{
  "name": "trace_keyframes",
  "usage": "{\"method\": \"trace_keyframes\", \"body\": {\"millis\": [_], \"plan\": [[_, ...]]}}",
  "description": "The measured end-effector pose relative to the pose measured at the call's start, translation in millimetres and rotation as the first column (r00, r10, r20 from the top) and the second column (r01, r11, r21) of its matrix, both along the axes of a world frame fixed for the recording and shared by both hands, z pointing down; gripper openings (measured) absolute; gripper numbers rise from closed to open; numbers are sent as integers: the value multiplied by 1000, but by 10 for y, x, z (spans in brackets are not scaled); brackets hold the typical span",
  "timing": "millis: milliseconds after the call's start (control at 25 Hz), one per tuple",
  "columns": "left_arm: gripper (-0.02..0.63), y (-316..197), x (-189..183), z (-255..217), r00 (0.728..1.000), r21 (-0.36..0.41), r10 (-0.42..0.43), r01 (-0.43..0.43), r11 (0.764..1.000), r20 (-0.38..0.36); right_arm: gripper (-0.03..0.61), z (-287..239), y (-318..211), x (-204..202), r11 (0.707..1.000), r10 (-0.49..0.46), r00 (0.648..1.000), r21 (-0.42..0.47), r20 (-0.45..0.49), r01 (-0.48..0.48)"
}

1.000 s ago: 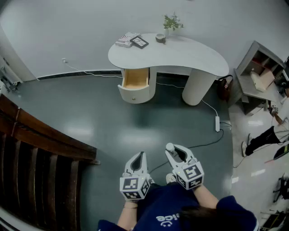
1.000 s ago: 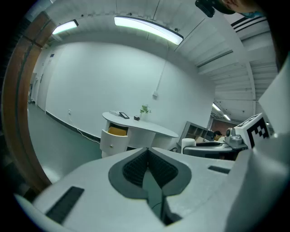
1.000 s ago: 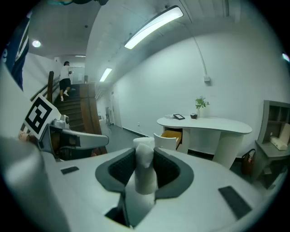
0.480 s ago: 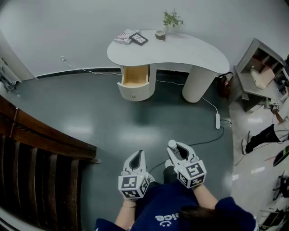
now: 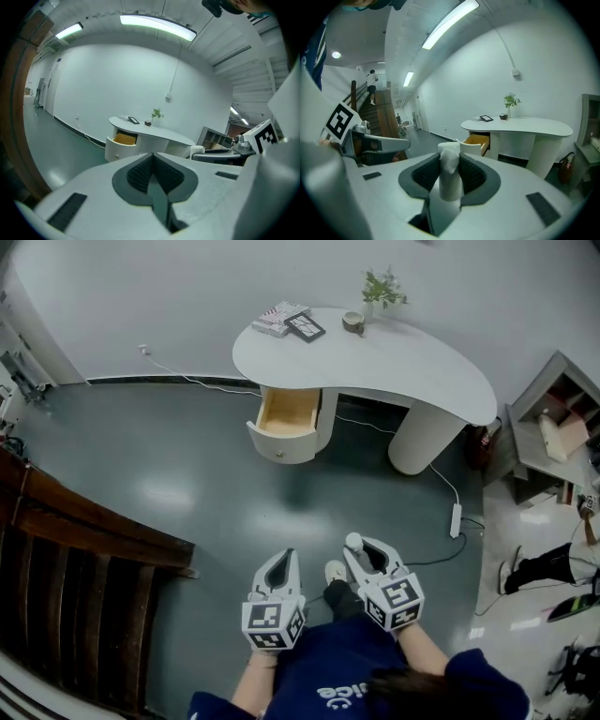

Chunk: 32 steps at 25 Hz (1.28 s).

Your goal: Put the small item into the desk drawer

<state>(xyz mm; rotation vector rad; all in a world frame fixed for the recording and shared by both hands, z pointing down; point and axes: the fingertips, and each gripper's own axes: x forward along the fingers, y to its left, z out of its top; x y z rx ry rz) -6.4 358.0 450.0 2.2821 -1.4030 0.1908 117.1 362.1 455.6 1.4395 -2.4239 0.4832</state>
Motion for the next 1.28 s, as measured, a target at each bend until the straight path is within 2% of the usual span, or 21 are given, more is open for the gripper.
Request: {"method": "trace_keyframes", "body": {"millis": [400,760,1040,1160,1280], "plan": [[5,-760,503,3,994,2,-103,103,995,33,129,13,-956,380,990,-141,990,3,-7,141],[5,-987,610,103,982,-25,-181,182,983,45,129,156,-1254,578,983,-178,984,-37,0,178],[5,-1264,633,141,984,-28,-169,171,985,53,129,162,-1465,491,976,-212,976,-34,47,214],[5,-1427,635,194,989,-31,-138,140,990,56,129,226,-1623,472,980,-191,980,-54,50,194],[5,-1625,583,300,991,-62,-120,123,990,55,129,242,-1811,420,981,-169,980,-79,102,177]]}}
